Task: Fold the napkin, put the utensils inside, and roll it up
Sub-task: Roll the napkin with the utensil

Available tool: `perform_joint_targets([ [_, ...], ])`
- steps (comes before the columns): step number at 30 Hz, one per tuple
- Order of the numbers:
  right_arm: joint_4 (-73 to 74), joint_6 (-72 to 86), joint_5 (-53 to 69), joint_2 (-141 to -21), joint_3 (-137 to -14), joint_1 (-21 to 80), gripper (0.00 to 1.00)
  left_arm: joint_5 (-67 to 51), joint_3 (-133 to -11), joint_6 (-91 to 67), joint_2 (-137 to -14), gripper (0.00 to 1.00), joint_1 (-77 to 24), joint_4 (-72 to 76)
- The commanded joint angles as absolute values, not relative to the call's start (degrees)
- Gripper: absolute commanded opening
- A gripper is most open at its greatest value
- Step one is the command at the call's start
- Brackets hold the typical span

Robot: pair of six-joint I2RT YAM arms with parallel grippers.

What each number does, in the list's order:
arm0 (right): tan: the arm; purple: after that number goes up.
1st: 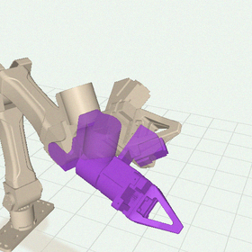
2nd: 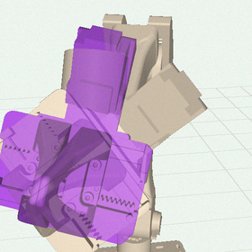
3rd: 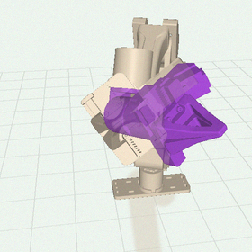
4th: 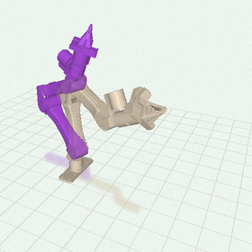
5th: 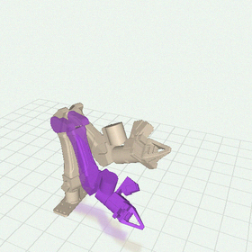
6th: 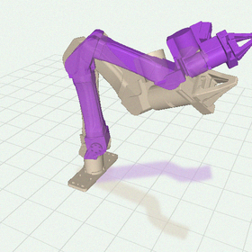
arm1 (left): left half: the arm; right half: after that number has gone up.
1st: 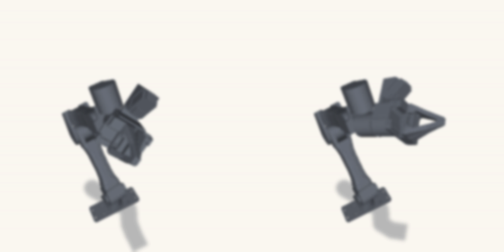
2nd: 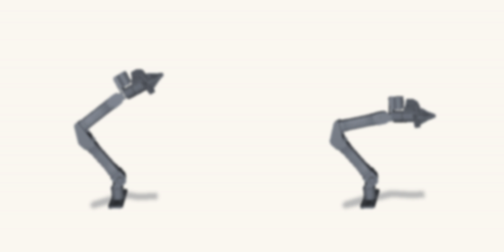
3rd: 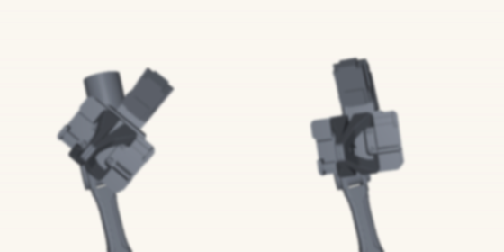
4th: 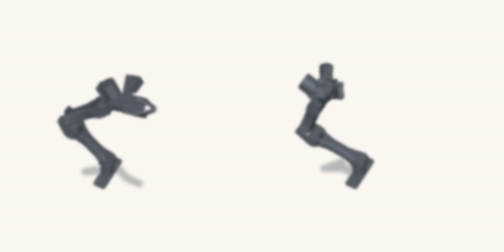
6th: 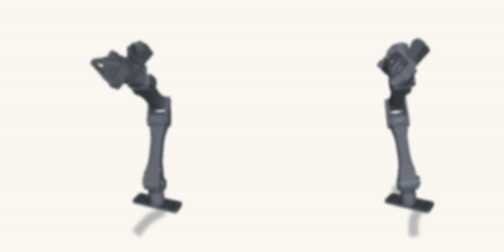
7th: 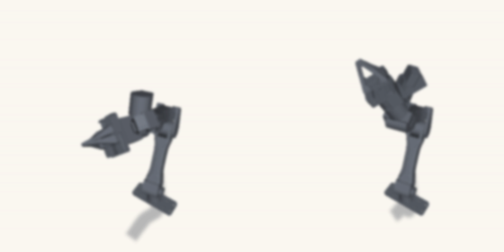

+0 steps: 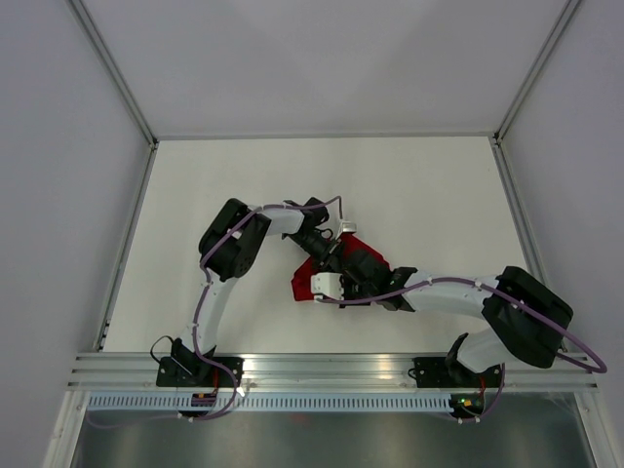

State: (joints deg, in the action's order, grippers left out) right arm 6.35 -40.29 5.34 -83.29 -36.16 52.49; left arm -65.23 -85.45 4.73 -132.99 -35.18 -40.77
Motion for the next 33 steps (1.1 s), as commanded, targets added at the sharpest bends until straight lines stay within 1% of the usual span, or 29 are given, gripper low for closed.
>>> perform_joint_targets([
  [1, 10.01, -40.6, 7.11, -87.36, -34.8, 52.38, 0.11, -55.02, -84.29, 4.67, -130.62, 0.31, -34.81, -37.62],
  [6, 14.76, -41.83, 11.42, -89.73, -37.17, 51.94, 0.09, -52.39, -82.1, 2.12, -126.48, 0.34, -33.4, -33.23],
  [11, 19.23, -42.8, 15.55, -91.75, -40.24, 50.54, 0.08, -44.93, -78.76, -1.93, -121.57, 0.34, -30.86, -27.61],
  [15, 23.89, -44.03, 19.33, -94.65, -43.5, 49.14, 0.07, -42.64, -74.54, -4.74, -117.43, 0.36, -28.66, -22.16],
  [17, 27.48, -45.08, 21.26, -96.84, -46.12, 47.99, 0.07, -38.52, -73.22, -5.44, -115.59, 0.36, -27.78, -19.17],
  [19, 29.78, -45.87, 23.63, -98.43, -48.07, 46.77, 0.07, -31.77, -70.32, -8.25, -111.81, 0.34, -26.99, -16.02],
  [20, 32.14, -46.14, 24.43, -99.92, -49.9, 46.24, 0.06, -30.08, -67.18, -10.44, -109.88, 0.33, -25.94, -11.47],
  [24, 37.25, -47.19, 27.42, -103.53, -54.48, 43.51, 0.07, -20.77, -60.83, -13.96, -100.74, 0.35, -23.91, -1.68],
  [25, 38.31, -47.46, 28.29, -104.23, -56.41, 43.16, 0.06, -16.3, -59.95, -14.58, -96.72, 0.35, -23.47, -0.45],
  [27, 41.47, -48.16, 29.26, -106.52, -58.53, 42.02, 0.07, -12.58, -57.14, -16.87, -92.48, 0.36, -22.07, 3.85],
  [28, 42.7, -48.43, 30.4, -107.39, -60.71, 41.58, 0.06, -9.26, -55.91, -17.48, -88.2, 0.35, -21.45, 5.52],
  [31, 47.45, -49.83, 32.25, -111.17, -64.06, 40.44, 0.06, -3.2, -50.11, -19.07, -80.44, 0.35, -19.95, 13.34],
  [32, 49.64, -50.27, 33.3, -113.27, -66.25, 40.08, 0.06, -1.86, -46.88, -18.03, -74.85, 0.35, -19.95, 15.36],
  [33, 50.62, -51.06, 33.83, -114.33, -67.31, 39.38, 0.06, -0.54, -45.54, -17.41, -72.36, 0.35, -19.95, 18.95],
])
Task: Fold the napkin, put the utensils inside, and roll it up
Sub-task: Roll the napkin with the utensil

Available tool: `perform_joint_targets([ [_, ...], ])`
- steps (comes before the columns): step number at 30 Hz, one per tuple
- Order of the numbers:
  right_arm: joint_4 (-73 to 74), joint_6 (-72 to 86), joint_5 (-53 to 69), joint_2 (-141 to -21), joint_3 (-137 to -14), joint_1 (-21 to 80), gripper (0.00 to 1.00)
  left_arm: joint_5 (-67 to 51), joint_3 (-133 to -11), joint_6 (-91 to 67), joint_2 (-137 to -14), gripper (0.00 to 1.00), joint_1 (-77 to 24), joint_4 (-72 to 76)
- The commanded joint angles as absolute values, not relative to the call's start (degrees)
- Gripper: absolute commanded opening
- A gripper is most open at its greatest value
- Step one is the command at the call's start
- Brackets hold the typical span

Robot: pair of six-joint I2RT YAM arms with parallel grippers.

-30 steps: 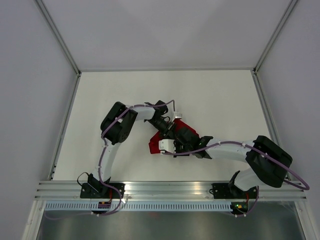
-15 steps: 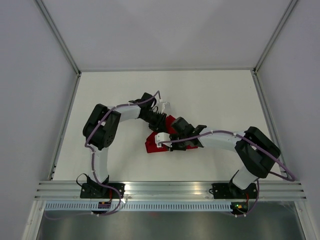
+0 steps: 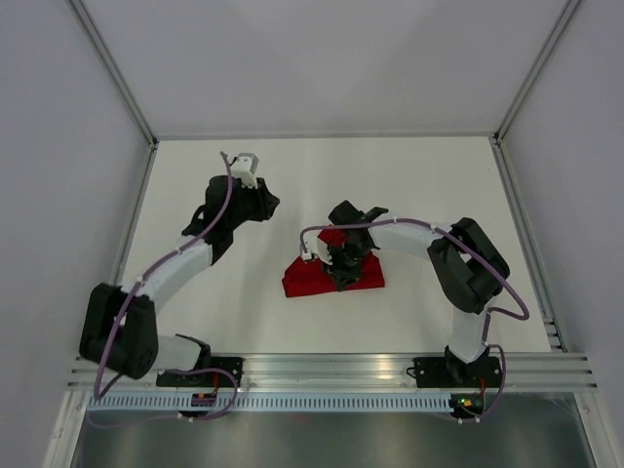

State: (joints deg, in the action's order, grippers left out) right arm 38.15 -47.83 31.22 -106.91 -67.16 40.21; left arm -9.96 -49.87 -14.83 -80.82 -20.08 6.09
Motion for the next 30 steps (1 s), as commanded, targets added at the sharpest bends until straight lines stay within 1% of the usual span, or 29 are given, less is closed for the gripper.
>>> perform_joint_targets([
  [1, 51.5, -51.41, 34.19, -115.39, -68.28, 39.11, 0.06, 2.6, -44.31, -16.79, -69.38, 0.37, -20.04, 20.29],
  [2, 53.68, -51.94, 34.97, -117.84, -70.47, 38.76, 0.06, 4.03, -42.12, -16.0, -64.65, 0.39, -19.95, 21.52],
  [6, 60.72, -54.32, 37.09, -125.23, -78.03, 36.57, 0.06, 7.73, -38.33, -10.56, -54.07, 0.43, -20.04, 25.74],
  [9, 65.29, -54.49, 37.62, -130.94, -84.27, 35.43, 0.06, 4.14, -36.04, -7.13, -48.71, 0.47, -20.13, 26.81],
  [10, 66.26, -54.49, 37.7, -132.09, -86.64, 35.16, 0.07, 0.3, -36.04, -5.99, -47.73, 0.49, -20.47, 26.02],
  [11, 67.49, -54.32, 37.71, -133.84, -87.62, 34.98, 0.06, -2.61, -36.56, -3.02, -47.2, 0.53, -20.91, 24.62],
  [12, 67.5, -53.79, 37.27, -134.47, -88.32, 34.72, 0.06, -4.72, -37.08, -1.25, -46.41, 0.54, -21.61, 23.04],
  [13, 67.67, -53.44, 37.09, -134.91, -89.37, 34.63, 0.07, -5.27, -37.52, -0.19, -45.97, 0.55, -24.06, 21.55],
  [14, 67.5, -52.74, 36.92, -135.78, -89.73, 34.72, 0.06, -5.53, -37.44, 6.0, -45.53, 0.56, -25.65, 19.45],
  [15, 67.59, -52.65, 36.83, -136.05, -90.17, 34.63, 0.06, -4.41, -37.44, 7.98, -44.66, 0.57, -27.49, 18.47],
  [16, 67.5, -52.39, 36.91, -136.4, -90.7, 34.63, 0.06, -3.0, -37.62, 9.83, -44.65, 0.59, -30.82, 17.24],
  [18, 67.5, -51.77, 36.83, -136.84, -91.23, 34.72, 0.06, -2.29, -38.14, 14.75, -45.08, 0.6, -34.26, 13.9],
  [19, 67.76, -51.51, 36.83, -137.19, -91.67, 34.63, 0.07, -0.98, -39.19, 18.86, -46.92, 0.61, -38.54, 10.67],
  [21, 67.76, -51.15, 36.83, -137.46, -92.02, 34.54, 0.07, 2.26, -39.72, 22.74, -49.38, 0.61, -43.74, 7.94],
  [22, 67.76, -51.07, 36.91, -137.63, -92.28, 34.54, 0.07, 4.37, -39.55, 24.16, -52.61, 0.61, -48.55, 6.87],
  [25, 67.76, -50.63, 37.0, -137.72, -92.72, 34.37, 0.07, 8.25, -38.15, 27.86, -57.38, 0.6, -56.13, 5.36],
  [30, 67.5, -50.19, 37.27, -137.99, -92.72, 34.01, 0.06, 6.68, -36.92, 26.72, -66.52, 0.6, -61.34, 5.71],
])
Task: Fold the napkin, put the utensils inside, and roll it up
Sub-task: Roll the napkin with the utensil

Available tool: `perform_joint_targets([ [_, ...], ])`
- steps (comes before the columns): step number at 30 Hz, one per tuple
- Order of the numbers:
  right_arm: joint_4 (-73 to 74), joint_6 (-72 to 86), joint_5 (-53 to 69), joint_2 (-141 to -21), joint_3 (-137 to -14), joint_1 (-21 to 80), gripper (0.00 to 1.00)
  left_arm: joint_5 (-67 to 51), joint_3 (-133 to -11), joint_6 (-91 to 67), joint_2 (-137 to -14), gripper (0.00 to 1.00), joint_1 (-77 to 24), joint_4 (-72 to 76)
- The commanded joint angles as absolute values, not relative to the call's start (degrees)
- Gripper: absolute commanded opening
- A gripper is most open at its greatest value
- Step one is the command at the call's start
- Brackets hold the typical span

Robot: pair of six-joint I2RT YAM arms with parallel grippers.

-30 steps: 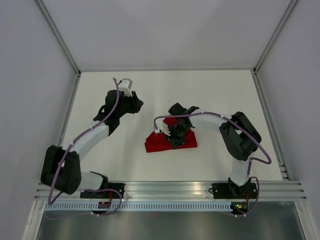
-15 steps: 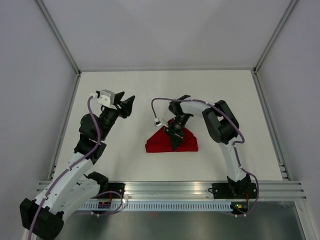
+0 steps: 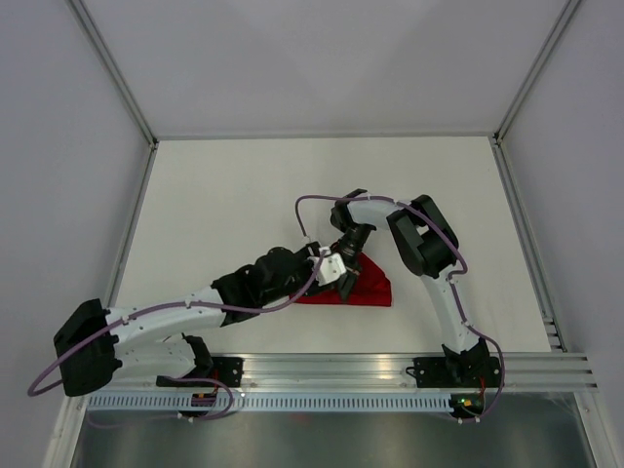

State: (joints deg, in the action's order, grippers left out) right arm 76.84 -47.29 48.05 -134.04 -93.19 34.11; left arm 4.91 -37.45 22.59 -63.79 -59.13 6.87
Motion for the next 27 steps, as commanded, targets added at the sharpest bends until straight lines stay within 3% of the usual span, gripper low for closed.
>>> perform_joint_targets([
  [1, 67.5, -50.19, 37.35, -137.9, -92.72, 33.93, 0.06, 6.68, -36.83, 27.41, -67.66, 0.6, -62.65, 5.36],
  [14, 67.41, -49.66, 38.67, -137.81, -92.99, 32.61, 0.06, -1.41, -36.3, 25.93, -80.94, 0.61, -66.18, 5.53],
  [27, 67.41, -49.66, 38.85, -137.72, -93.16, 32.43, 0.06, 4.74, -35.25, 27.07, -89.03, 0.59, -66.97, 15.29],
])
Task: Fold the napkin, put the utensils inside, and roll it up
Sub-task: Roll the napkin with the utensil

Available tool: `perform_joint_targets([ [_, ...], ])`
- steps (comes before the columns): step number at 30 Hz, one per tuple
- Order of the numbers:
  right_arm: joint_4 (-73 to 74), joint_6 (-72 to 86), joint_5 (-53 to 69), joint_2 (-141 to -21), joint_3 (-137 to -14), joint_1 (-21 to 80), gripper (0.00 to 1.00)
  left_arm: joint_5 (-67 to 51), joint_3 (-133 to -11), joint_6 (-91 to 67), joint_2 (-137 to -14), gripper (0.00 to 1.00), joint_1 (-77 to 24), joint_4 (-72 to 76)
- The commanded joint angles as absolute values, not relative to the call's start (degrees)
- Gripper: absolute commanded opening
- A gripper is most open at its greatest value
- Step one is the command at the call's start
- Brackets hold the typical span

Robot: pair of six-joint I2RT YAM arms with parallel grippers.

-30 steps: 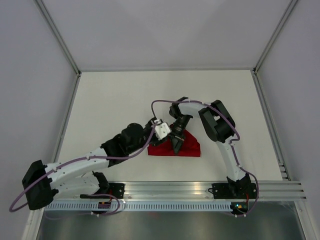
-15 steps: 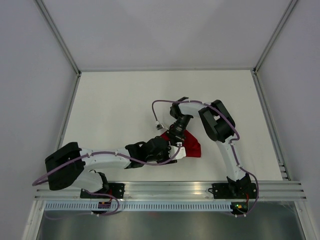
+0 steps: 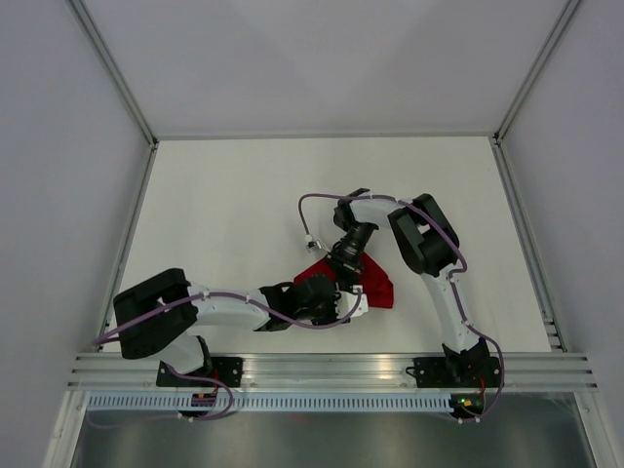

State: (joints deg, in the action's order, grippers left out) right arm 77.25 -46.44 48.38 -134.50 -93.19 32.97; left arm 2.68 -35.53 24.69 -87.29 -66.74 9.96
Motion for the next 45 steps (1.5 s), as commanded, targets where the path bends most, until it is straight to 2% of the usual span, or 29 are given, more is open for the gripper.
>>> perform_joint_targets([
  [1, 67.41, -49.66, 38.85, -137.81, -93.16, 32.43, 0.06, 5.18, -35.07, 27.33, -89.29, 0.59, -66.89, 16.42],
  [9, 67.59, -49.57, 38.76, -138.08, -93.34, 32.43, 0.06, 10.44, -34.02, 29.88, -90.88, 0.57, -67.06, 21.61],
  [17, 67.76, -49.39, 38.67, -138.43, -93.69, 32.43, 0.06, 8.09, -34.36, 30.85, -91.75, 0.59, -67.15, 21.0],
  [20, 67.76, -49.22, 38.67, -138.43, -93.69, 32.34, 0.06, 7.56, -35.42, 31.11, -93.16, 0.57, -67.15, 20.48],
  [23, 67.41, -49.13, 38.5, -138.34, -93.52, 32.43, 0.06, 6.51, -35.68, 30.94, -94.04, 0.48, -67.15, 19.95],
  [24, 67.15, -49.04, 38.41, -138.08, -93.25, 32.34, 0.06, 6.33, -35.94, 30.76, -94.04, 0.39, -67.15, 19.69],
  [27, 66.1, -48.34, 38.41, -137.29, -92.73, 32.34, 0.06, 5.1, -36.65, 29.98, -94.39, 0.23, -67.15, 18.2],
  [29, 65.31, -47.47, 38.41, -136.67, -92.29, 32.26, 0.06, 4.05, -37.17, 29.45, -94.57, 0.15, -67.06, 16.09],
  [32, 64.08, -45.98, 38.32, -134.31, -91.59, 32.26, 0.13, 1.15, -38.32, 28.48, -95.1, 0.04, -67.06, 13.54],
  [36, 60.57, -43.34, 38.76, -129.74, -90.27, 31.47, 0.38, -1.93, -38.76, 26.38, -95.71, 0.02, -66.27, 11.87],
  [40, 58.28, -39.91, 41.04, -124.29, -90.26, 28.58, 0.48, -6.23, -39.2, 22.51, -96.85, 0.02, -64.08, 11.25],
  [45, 50.3, -32.09, 43.07, -115.76, -88.95, 23.21, 0.52, -11.42, -38.76, 17.33, -97.03, 0.02, -60.04, 13.18],
])
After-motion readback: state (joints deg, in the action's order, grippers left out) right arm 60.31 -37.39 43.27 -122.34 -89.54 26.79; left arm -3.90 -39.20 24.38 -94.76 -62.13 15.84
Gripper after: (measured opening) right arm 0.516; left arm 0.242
